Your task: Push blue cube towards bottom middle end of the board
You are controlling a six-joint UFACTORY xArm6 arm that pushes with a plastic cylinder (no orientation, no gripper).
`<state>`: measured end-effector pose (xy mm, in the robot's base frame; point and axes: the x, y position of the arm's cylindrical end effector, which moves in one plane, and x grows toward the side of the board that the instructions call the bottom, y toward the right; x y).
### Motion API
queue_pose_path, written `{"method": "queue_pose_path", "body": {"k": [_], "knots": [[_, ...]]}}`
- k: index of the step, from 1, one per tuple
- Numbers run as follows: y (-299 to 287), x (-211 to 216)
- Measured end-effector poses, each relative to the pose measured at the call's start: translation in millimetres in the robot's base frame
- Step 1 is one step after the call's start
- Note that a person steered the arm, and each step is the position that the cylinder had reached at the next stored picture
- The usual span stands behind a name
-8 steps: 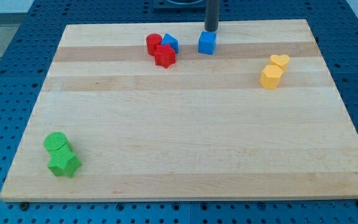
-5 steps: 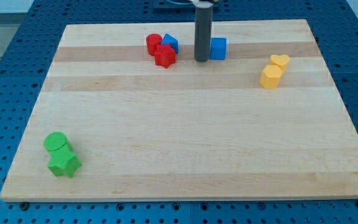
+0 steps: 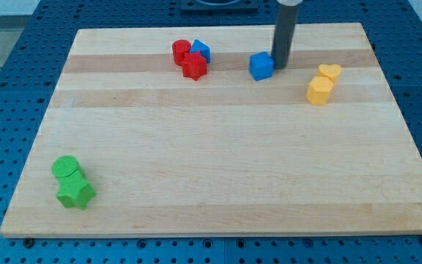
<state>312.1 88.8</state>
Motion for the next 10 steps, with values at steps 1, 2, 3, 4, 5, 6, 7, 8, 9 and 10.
{"method": "queue_pose_path", "body": {"k": [1, 2, 3, 4, 5, 6, 7, 8, 9, 10], "knots": [[-50.4, -7.3], [-48.9, -20.4], [-66.2, -21.1], [-83.3, -6.9], [-104.7, 21.4], [-104.9, 52.1], [-104.9, 86.4], [-95.4, 111.2], [-75.4, 125.0], [-82.9, 142.9]]}}
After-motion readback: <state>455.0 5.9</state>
